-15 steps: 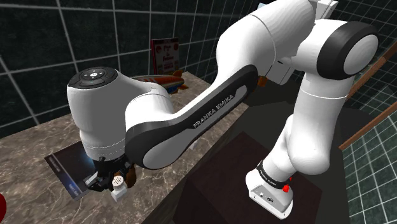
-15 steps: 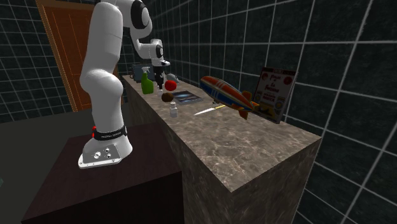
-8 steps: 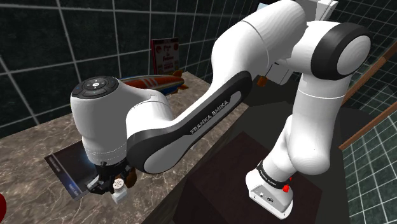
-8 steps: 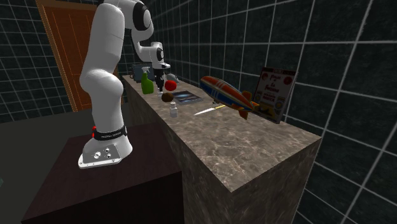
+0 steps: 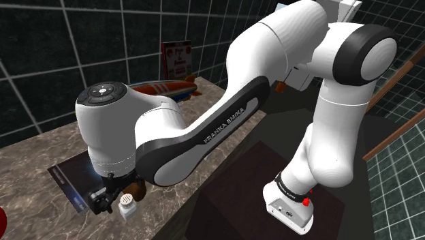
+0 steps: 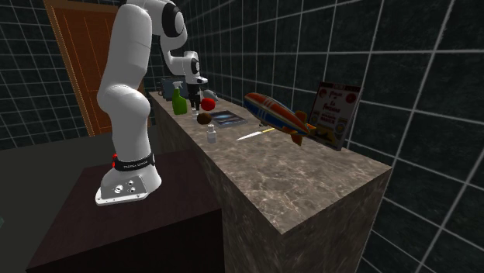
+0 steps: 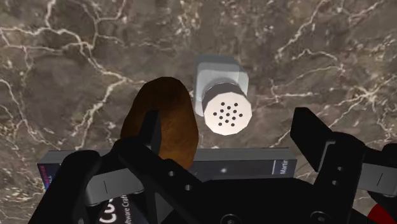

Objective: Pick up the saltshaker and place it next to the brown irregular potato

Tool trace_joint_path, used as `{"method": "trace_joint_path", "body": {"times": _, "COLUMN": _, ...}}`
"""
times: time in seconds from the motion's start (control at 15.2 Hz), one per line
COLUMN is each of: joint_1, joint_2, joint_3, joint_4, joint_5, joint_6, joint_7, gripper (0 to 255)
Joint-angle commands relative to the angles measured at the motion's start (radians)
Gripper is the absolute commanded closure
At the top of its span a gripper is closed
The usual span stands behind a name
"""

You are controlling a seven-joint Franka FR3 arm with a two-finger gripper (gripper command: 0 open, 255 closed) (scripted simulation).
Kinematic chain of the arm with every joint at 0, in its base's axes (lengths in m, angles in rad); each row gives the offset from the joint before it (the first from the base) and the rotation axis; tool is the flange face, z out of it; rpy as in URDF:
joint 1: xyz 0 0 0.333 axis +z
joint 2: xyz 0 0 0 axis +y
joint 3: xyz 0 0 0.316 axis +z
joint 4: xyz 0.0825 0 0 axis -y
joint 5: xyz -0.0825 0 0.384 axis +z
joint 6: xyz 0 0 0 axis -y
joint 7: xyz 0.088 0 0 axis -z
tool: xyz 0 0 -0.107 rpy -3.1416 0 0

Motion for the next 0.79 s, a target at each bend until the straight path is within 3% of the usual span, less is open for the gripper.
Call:
{"method": "trace_joint_path", "body": {"times": 0.0, "joint_1": 0.0, "joint_2": 0.0, "joint_3": 0.0, "joint_4": 0.0, "joint_5": 0.0, "joint_6": 0.0, "joint_7": 0.0, "gripper": 0}}
{"method": "trace_joint_path", "body": {"times": 0.26, "joint_1": -0.024, "joint_2": -0.073, "joint_3": 0.028, "joint_4": 0.044, "joint_5": 0.06, "joint_6": -0.103, "joint_7": -0.039, "gripper": 0}}
{"method": "trace_joint_path", "body": {"times": 0.73, "joint_1": -0.024, "joint_2": -0.074, "joint_3": 0.028, "joint_4": 0.044, "joint_5": 0.06, "joint_6": -0.103, "joint_7": -0.039, "gripper": 0}}
